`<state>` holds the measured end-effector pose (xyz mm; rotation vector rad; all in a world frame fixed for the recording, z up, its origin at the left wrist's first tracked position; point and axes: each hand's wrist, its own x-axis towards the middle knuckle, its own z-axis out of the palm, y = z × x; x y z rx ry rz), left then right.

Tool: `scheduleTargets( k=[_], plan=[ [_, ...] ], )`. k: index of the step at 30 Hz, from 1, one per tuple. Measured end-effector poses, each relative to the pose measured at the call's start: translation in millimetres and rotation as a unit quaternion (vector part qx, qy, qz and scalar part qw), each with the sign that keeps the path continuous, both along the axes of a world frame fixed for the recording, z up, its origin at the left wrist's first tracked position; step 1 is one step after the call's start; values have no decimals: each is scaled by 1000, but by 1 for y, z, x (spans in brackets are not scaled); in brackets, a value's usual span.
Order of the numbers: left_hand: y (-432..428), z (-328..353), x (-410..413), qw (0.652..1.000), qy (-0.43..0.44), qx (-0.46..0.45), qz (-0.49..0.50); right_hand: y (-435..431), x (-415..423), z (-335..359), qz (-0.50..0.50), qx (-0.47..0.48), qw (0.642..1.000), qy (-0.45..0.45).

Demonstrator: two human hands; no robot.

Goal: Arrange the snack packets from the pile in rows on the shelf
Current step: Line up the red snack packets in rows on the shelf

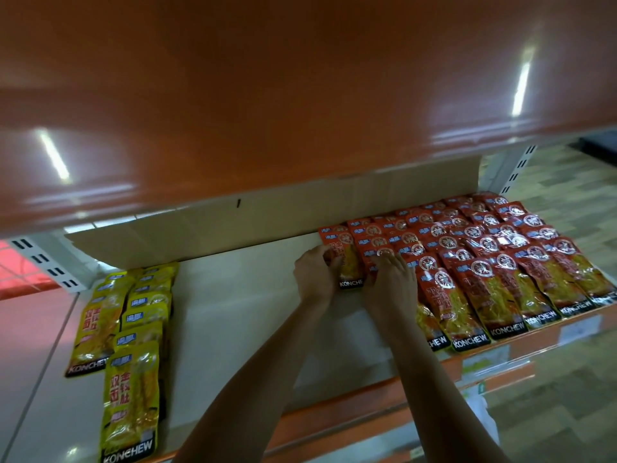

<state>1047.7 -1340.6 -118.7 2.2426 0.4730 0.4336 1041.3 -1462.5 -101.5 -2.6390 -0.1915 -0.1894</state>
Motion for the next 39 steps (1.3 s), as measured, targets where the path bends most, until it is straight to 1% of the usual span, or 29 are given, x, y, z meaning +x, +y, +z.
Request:
scheduleTargets(
  k=[7,10,13,16,20,23,27,30,35,39],
  plan=[
    [0,1,0,1000,15,16,1,2,-1,5,4,3,1000,9],
    [1,3,-1,999,32,32,-8,3,-4,7,6,10,1000,-12],
    [3,5,-7,998,33,52,-13,9,-8,11,18,38,999,-33],
    [9,10,-20,995,19,91,-20,22,-15,13,49,57,997,-37],
    [29,20,-46,986,-2,168,-22,50,-26,11,93,38,995,-30],
    [55,26,-70,976,-4,215,-5,80,-40,10,103,42,994,-15],
    [104,29,-103,966,14,256,17,130,-64,12,159,20,987,-15],
    [145,33,-130,966,27,255,41,170,-85,15,193,14,981,-21],
    [218,40,-183,964,43,249,86,247,-128,25,238,34,970,-21],
    [282,42,-228,955,75,259,123,314,-169,31,255,68,965,-12]
  ],
)
